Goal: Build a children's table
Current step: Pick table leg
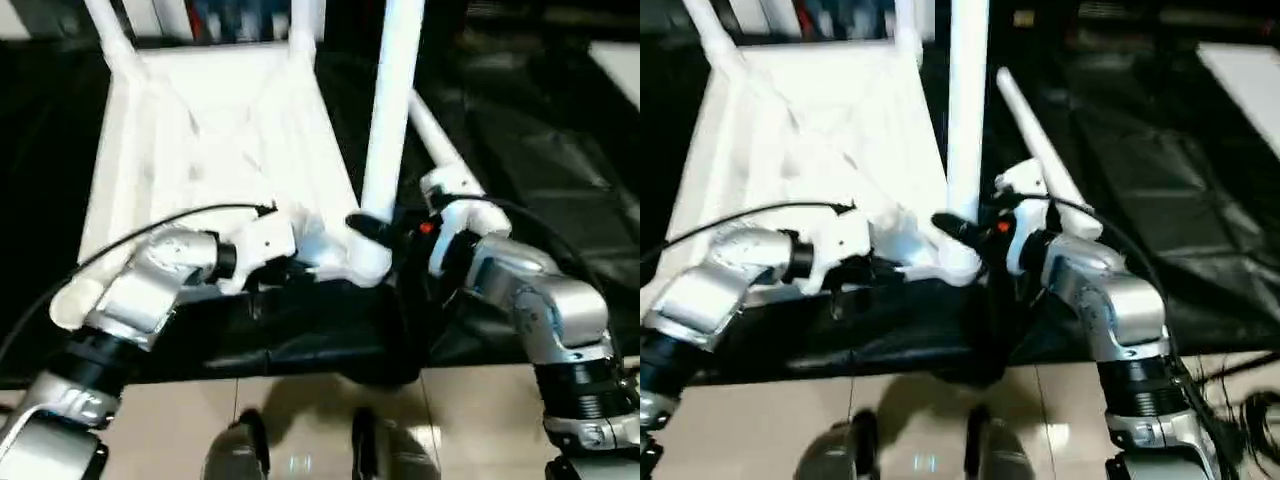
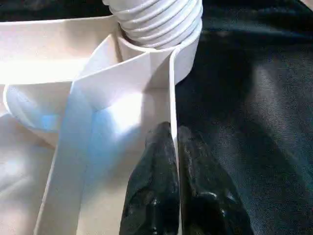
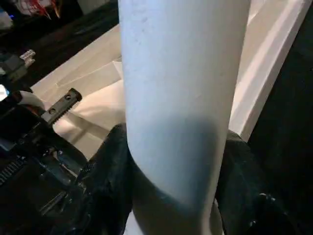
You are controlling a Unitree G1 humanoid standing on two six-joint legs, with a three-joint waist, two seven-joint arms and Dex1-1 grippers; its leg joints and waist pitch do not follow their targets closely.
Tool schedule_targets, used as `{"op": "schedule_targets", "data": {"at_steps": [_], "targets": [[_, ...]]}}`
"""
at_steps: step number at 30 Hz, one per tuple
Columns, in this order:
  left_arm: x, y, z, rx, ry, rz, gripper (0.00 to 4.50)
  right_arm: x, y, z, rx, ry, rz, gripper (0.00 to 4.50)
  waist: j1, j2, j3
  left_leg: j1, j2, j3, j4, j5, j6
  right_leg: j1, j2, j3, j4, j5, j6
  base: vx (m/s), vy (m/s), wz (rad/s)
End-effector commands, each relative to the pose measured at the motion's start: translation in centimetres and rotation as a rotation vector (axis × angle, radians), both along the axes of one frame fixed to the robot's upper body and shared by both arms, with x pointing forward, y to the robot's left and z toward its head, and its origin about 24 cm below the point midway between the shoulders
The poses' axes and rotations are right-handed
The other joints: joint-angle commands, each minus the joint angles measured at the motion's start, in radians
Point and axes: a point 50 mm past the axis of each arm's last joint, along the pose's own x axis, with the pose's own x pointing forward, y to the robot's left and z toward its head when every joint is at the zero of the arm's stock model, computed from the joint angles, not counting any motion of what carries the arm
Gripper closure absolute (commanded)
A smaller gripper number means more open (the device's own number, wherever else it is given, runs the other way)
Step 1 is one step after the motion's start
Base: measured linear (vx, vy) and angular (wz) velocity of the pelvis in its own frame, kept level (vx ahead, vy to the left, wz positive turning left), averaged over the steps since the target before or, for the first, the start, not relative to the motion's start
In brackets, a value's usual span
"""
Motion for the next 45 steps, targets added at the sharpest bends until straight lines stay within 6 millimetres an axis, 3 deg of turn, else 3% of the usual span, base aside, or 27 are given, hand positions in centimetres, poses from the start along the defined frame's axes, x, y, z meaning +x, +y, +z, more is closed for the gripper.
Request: {"op": "schedule_targets", "data": {"at_steps": [1,8,12,15,19,20,25,29,30,33,34,37,40,45], "targets": [[-0.4,-0.8,-0.1,-0.026,0.012,-0.038,4.5,-0.5,0.5,-0.7,-0.004,0.043,0.039,2.61,-0.002,0.0,-0.047,0.042,0.047,-0.037,-0.077,-0.372,0.008,0.024,-0.063,0.038,-0.09,-0.633,-0.086,0.0,0.0,0.0],[-0.3,-0.6,0.0,-0.022,-0.003,-0.022,4.5,-0.1,0.3,-0.6,0.001,0.031,0.036,2.62,0.0,-0.002,-0.037,0.047,0.048,-0.034,-0.079,-0.353,0.006,0.019,-0.07,0.042,-0.099,-0.689,-0.076,0.0,0.0,0.0],[-0.3,-0.7,-0.1,-0.044,-0.006,0.007,4.5,-0.3,0.1,-0.4,0.031,0.024,0.04,2.62,-0.003,-0.008,-0.041,0.043,0.05,-0.038,-0.081,-0.357,-0.001,0.023,-0.073,0.039,-0.1,-0.734,-0.065,0.0,0.0,0.0],[-0.2,-0.6,-0.1,-0.064,-0.004,0.024,4.5,-0.6,-0.1,-0.8,0.054,0.027,0.04,2.62,-0.003,-0.006,-0.041,0.045,0.05,-0.038,-0.08,-0.371,-0.003,0.019,-0.075,0.039,-0.105,-0.749,-0.057,0.0,0.0,0.0],[0.0,-0.4,-0.2,-0.066,-0.011,0.041,4.5,-0.8,-0.5,-1.8,0.104,0.039,0.005,2.62,-0.003,-0.001,-0.043,0.04,0.05,-0.042,-0.085,-0.384,-0.007,0.024,-0.075,0.037,-0.104,-0.741,-0.06,0.0,0.0,0.0],[0.0,-0.3,-0.1,-0.07,-0.012,0.045,4.5,-0.9,-0.6,-2.1,0.116,0.041,-0.01,2.62,-0.003,-0.001,-0.042,0.043,0.05,-0.041,-0.083,-0.393,-0.005,0.019,-0.077,0.038,-0.108,-0.755,-0.057,0.0,0.0,0.0],[0.2,-0.3,0.0,-0.078,-0.021,0.056,4.5,-1.1,-0.8,-2.5,0.162,0.033,-0.044,2.62,-0.002,0.006,-0.045,0.043,0.05,-0.042,-0.088,-0.386,-0.005,0.026,-0.076,0.033,-0.11,-0.73,-0.066,0.0,0.0,0.0],[0.5,-0.4,0.3,-0.093,-0.038,0.075,4.5,-1.3,-1.1,-3.8,0.2,0.023,-0.101,2.62,-0.002,0.005,-0.043,0.044,0.05,-0.042,-0.089,-0.407,-0.003,0.021,-0.079,0.034,-0.116,-0.744,-0.066,0.0,0.0,0.0],[0.6,-0.4,0.3,-0.095,-0.039,0.076,4.5,-1.4,-1.1,-4.3,0.215,0.021,-0.129,2.62,-0.002,0.01,-0.043,0.047,0.049,-0.042,-0.088,-0.425,-0.004,0.019,-0.08,0.032,-0.121,-0.764,-0.064,0.0,0.0,0.0],[0.6,-0.5,0.3,-0.098,-0.039,0.075,4.5,-1.4,-1.3,-5.2,0.223,0.019,-0.16,2.62,-0.004,0.01,-0.04,0.044,0.048,-0.049,-0.091,-0.44,-0.006,0.026,-0.079,0.024,-0.123,-0.795,-0.056,0.0,0.0,0.0],[0.7,-0.5,0.4,-0.1,-0.041,0.076,4.5,-1.5,-1.4,-5.7,0.23,0.014,-0.189,2.62,-0.006,0.014,-0.039,0.05,0.049,-0.049,-0.092,-0.467,-0.009,0.023,-0.078,0.018,-0.131,-0.801,-0.051,0.0,0.0,0.0],[0.7,-0.4,0.4,-0.101,-0.041,0.078,4.5,-1.4,-1.7,-6.3,0.242,0.008,-0.237,2.62,-0.01,0.019,-0.035,0.05,0.051,-0.054,-0.098,-0.509,-0.014,0.031,-0.076,0.008,-0.129,-0.755,-0.061,0.0,0.0,0.0],[0.8,-0.4,0.4,-0.102,-0.042,0.077,4.5,-1.4,-2.0,-6.8,0.243,0.002,-0.264,2.62,-0.014,0.032,-0.029,0.058,0.054,-0.058,-0.109,-0.582,-0.028,0.037,-0.072,-0.008,-0.131,-0.707,-0.072,0.0,0.0,0.0],[1.0,-0.5,0.5,-0.108,-0.046,0.08,4.5,-1.7,-2.6,-7.8,0.253,-0.023,-0.309,2.62,-0.013,0.031,-0.025,0.065,0.049,-0.058,-0.104,-0.588,-0.024,0.032,-0.08,-0.008,-0.141,-0.734,-0.064,0.0,0.0,0.0]]}}
